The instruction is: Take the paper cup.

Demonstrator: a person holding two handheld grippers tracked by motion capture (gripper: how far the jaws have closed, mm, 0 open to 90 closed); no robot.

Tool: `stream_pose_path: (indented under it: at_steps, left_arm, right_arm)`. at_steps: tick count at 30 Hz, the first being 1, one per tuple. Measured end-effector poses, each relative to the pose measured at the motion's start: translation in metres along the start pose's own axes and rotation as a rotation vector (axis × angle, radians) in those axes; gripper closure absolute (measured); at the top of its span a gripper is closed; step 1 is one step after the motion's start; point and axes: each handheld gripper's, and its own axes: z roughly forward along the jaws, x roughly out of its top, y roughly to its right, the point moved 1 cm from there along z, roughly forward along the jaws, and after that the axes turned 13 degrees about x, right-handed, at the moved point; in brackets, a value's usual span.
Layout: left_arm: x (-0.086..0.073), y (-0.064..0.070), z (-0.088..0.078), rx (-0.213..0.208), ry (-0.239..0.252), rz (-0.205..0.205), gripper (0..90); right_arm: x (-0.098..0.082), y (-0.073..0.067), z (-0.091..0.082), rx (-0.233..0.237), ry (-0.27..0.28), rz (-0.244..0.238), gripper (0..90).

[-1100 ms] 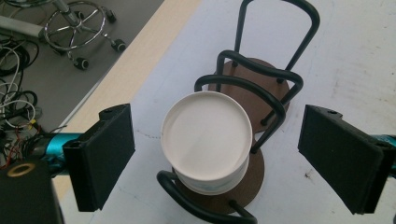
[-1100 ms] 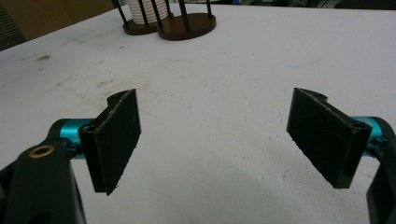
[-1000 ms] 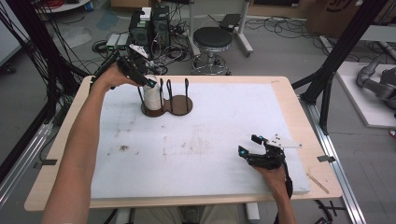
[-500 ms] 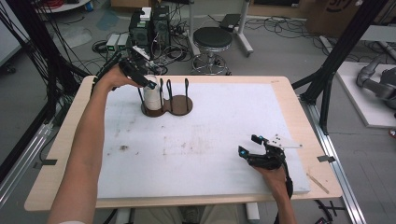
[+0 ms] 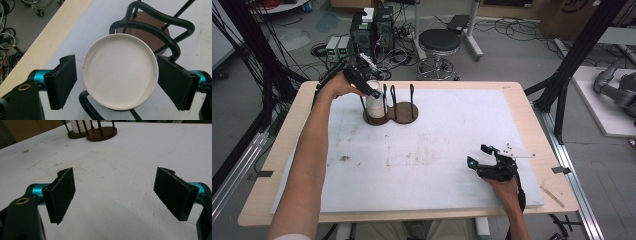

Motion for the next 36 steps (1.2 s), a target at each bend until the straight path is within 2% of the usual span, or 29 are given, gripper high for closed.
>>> stream_pose_path:
  at_steps: [3,8,17,28,36]
  left_arm:
    - [0.000,0.000,0.000,0.008,-0.003,-0.005,22.1]
    - [0.001,0.001,0.000,-0.011,-0.016,-0.003,31.6]
    - [0.002,0.002,-0.001,-0.002,-0.021,-0.003,32.4]
    - [0.002,0.000,-0.008,0.003,-0.004,-0.022,33.5]
    - [0.003,-0.004,-0.023,0.015,0.038,-0.049,34.1]
  right_arm:
    - [0.000,0.000,0.000,-0.001,-0.001,0.006,18.0]
    - [0.000,0.000,0.000,-0.002,0.002,-0.001,18.0]
    - [0.000,0.000,0.000,-0.003,0.000,-0.002,18.0]
    - [0.000,0.000,0.000,-0.003,-0.002,0.000,18.0]
    - [0.000,0.000,0.000,-0.004,-0.003,0.006,18.0]
